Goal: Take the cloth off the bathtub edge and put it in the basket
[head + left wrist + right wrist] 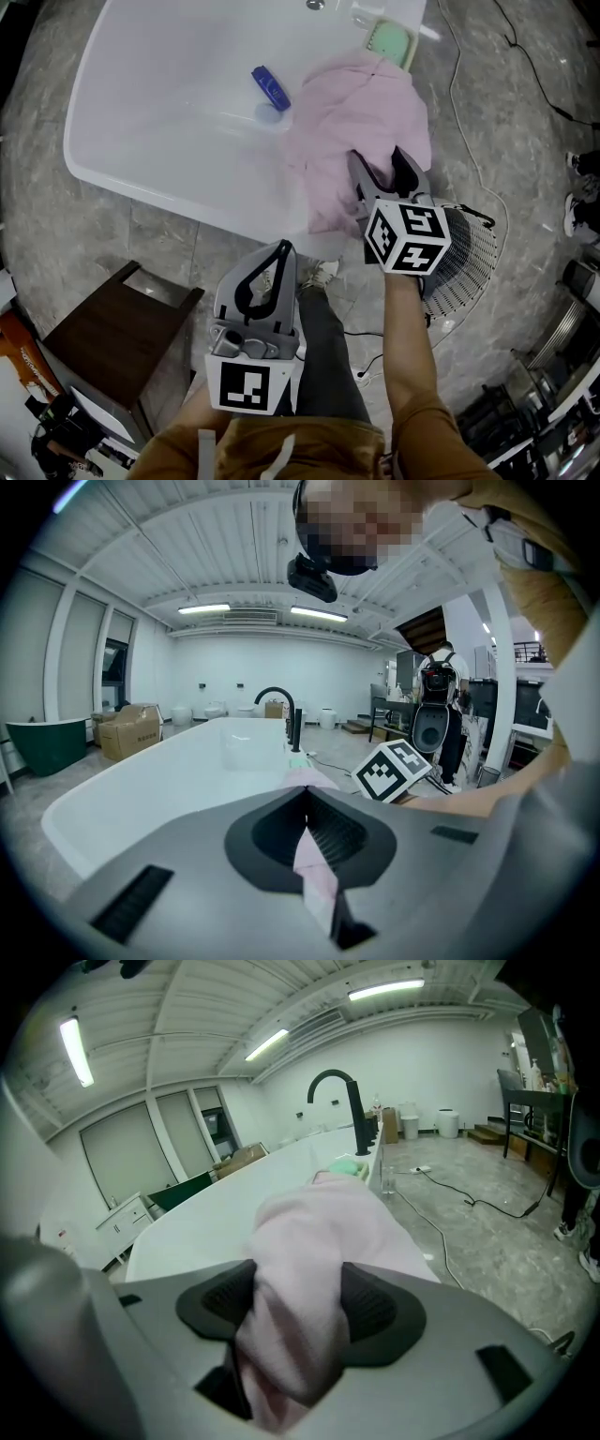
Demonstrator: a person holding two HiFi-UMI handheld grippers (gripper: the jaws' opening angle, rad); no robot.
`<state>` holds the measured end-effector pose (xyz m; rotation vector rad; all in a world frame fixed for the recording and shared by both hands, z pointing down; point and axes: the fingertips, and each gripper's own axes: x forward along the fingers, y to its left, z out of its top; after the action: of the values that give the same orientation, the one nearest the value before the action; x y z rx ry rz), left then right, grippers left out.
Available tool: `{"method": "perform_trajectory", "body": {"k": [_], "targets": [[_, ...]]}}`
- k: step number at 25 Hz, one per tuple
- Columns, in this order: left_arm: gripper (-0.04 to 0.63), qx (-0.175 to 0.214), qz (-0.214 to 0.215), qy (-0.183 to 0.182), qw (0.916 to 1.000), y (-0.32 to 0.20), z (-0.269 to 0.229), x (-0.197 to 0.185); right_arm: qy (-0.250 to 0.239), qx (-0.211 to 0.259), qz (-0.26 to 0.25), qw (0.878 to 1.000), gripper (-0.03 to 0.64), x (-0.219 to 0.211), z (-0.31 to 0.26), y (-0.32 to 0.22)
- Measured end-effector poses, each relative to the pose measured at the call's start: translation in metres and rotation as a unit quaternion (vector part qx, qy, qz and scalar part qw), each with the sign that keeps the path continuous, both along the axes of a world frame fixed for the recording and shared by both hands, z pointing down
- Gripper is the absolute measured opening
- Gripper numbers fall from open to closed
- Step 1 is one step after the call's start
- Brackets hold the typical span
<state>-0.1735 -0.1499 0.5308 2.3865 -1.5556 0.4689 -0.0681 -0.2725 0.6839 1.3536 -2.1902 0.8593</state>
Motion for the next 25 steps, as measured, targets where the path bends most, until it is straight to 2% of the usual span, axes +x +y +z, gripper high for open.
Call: {"method": "perform_trajectory", "body": {"k": [6,7,14,25], "targets": [[0.006,0.003,0.010,0.003,0.9999,0.003,-0.005,0.003,0.017,0.003,-0.010,1.000,0.089,0.001,-0.009,0.011],[0.006,0.003,0.012,0.002,0.9999,0.004,-0.006,0.003,0.017,0.003,-0.012,1.000,0.070,0.001,-0.010,0.013],[0.006,0.011,0.011,0.002,0.9999,0.006,-0.019,-0.003,-0.037,0.008,-0.015,0.999,0.043,0.000,-0.042,0.030],[0.006,0.028,0.027,0.001,0.9993,0.015,-0.053,-0.005,-0.075,0.080,-0.042,0.993,0.041,-0.008,-0.145,0.045]]}}
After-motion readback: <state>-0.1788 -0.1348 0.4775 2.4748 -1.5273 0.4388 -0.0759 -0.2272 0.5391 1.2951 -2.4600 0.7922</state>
